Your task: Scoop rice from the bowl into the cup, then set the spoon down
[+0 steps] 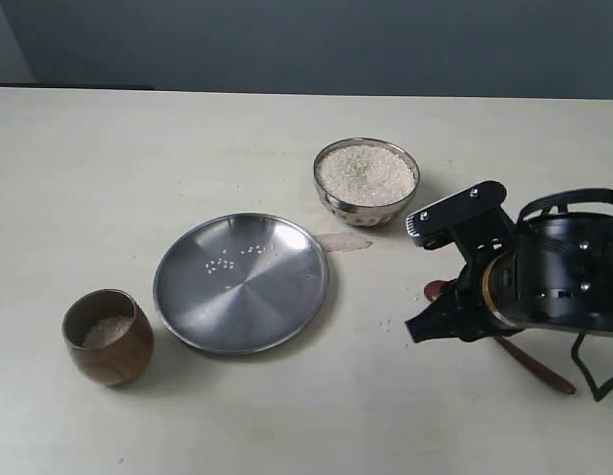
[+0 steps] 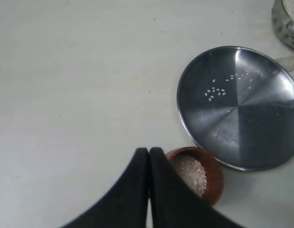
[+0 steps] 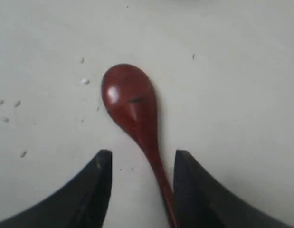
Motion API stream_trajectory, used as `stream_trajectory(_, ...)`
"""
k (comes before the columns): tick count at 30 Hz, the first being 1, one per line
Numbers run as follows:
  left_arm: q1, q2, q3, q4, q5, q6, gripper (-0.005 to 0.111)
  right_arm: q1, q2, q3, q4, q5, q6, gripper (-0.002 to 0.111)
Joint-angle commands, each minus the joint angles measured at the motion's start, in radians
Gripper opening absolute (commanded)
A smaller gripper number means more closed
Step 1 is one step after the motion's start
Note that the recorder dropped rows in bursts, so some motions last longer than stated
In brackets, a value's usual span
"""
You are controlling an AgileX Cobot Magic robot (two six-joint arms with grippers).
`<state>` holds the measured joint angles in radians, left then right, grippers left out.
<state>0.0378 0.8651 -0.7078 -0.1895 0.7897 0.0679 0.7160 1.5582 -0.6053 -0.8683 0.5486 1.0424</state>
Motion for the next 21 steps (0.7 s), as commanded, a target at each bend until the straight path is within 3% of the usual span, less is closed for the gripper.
stream_trajectory(1, 0.0, 0.0, -0.004, 0.001, -0.008, 0.0, 0.0, -0.069, 0.032, 0.003, -0.068, -0.063, -0.002, 0.042)
stream_trajectory(8, 0.0, 0.0, -0.004, 0.001, -0.008, 0.0, 0.0, -0.079, 0.152, 0.003, -0.104, -0.199, -0.002, 0.042)
stream_trajectory(15, 0.0, 0.0, -0.004, 0.001, -0.008, 0.0, 0.0, -0.079, 0.231, 0.001, -0.322, -0.085, 0.252, 0.042)
stream_trajectory(21, 0.0, 0.0, -0.004, 0.001, -0.008, 0.0, 0.0, -0.079, 0.229, 0.001, -0.345, -0.08, 0.252, 0.042)
